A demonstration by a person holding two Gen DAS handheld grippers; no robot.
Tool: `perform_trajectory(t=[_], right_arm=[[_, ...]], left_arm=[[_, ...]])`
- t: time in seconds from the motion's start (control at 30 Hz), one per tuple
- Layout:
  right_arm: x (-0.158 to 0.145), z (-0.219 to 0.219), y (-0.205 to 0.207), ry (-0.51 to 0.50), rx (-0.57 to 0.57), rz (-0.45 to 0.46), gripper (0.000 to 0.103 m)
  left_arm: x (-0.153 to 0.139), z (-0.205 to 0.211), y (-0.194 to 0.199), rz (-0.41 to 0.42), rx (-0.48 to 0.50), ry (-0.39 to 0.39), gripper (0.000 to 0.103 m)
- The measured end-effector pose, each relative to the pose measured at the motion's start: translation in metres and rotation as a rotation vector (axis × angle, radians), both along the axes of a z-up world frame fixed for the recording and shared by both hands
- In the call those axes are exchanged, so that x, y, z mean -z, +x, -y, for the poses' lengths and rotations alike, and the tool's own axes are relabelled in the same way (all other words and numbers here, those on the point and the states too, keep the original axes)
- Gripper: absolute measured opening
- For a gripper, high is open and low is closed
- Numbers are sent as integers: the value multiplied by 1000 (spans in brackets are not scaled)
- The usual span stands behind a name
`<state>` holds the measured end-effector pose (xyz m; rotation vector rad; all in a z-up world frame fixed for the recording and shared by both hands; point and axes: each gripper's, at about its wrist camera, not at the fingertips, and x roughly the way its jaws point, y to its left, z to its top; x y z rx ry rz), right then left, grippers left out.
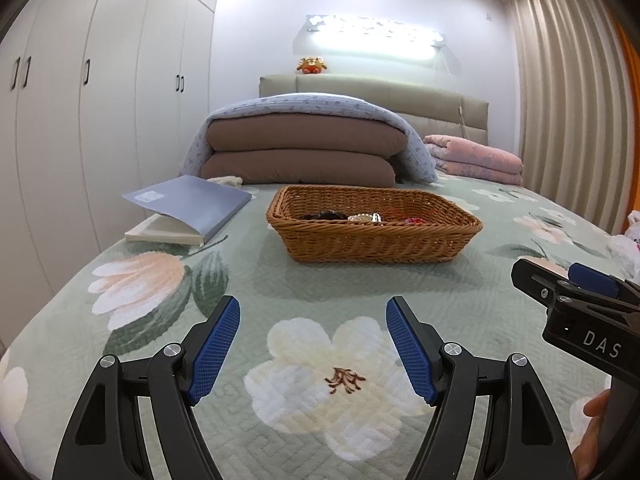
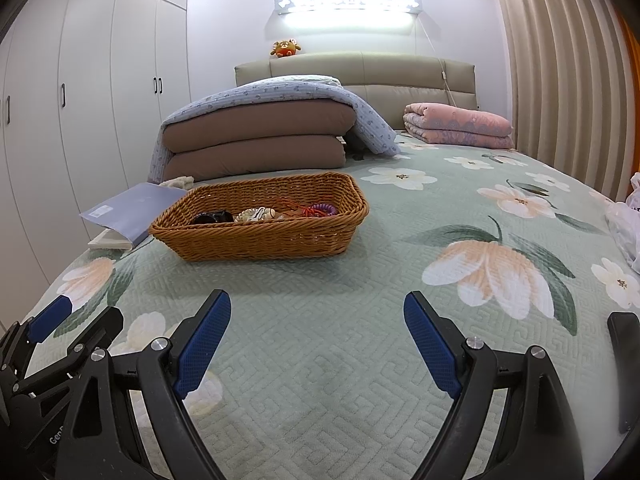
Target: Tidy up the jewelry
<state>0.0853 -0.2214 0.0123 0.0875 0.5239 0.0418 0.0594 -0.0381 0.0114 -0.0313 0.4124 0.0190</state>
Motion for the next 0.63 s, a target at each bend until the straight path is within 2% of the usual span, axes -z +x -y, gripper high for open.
perform_trajectory(t=[0.63], right_arm=[[0,0,0,0,-1,1,90]], left_arm=[[0,0,2,-2,11,0,77]])
